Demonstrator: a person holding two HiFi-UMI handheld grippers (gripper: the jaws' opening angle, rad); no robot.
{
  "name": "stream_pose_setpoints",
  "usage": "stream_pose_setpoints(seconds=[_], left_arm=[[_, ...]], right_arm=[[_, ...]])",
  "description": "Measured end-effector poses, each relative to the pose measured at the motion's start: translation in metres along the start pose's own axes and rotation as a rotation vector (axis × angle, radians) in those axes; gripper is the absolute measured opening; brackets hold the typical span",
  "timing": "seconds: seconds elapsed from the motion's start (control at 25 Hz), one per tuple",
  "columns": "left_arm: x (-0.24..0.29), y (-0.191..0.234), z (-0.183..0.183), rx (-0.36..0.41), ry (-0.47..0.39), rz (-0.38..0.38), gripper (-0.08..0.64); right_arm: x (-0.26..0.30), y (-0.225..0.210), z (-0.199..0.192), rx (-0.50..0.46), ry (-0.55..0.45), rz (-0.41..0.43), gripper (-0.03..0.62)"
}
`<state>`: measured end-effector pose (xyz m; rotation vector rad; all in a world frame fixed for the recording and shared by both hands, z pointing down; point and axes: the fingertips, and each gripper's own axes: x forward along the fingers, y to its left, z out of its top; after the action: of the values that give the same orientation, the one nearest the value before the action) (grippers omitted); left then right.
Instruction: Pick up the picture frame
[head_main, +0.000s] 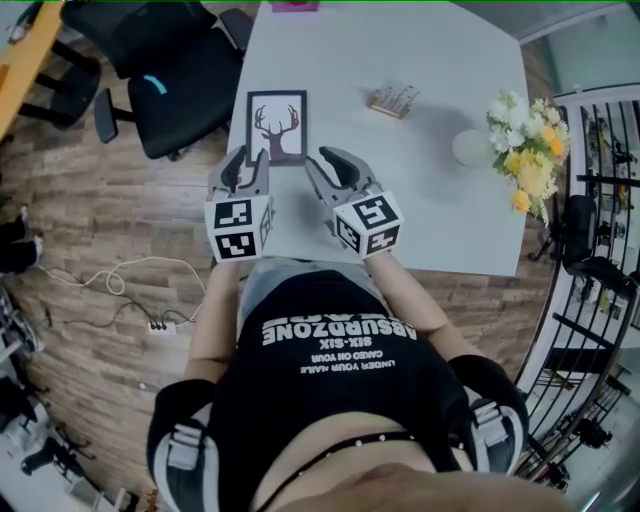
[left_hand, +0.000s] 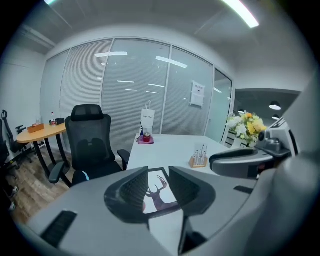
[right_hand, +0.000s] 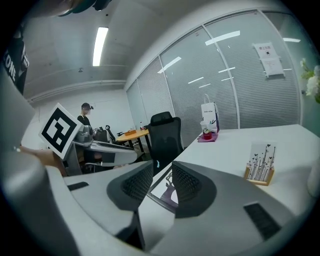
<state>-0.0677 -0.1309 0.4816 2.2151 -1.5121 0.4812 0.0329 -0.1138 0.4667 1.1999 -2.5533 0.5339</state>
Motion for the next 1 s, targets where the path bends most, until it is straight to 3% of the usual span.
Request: stream_pose_setpoints(seconds=[0.48,1.0], left_arm=[[0.051,0.021,-0.040,0.022,0.153,0.018,0.120],[0.096,0.047,-0.075,-0.020,0.245,0.048,0.120]], right_arm=[[0.053,-0.039,-0.036,0.041,0.106,-0.045,0.123],[0.088,-0.069,-0.072,0.088,0.198,-0.079,0.124]])
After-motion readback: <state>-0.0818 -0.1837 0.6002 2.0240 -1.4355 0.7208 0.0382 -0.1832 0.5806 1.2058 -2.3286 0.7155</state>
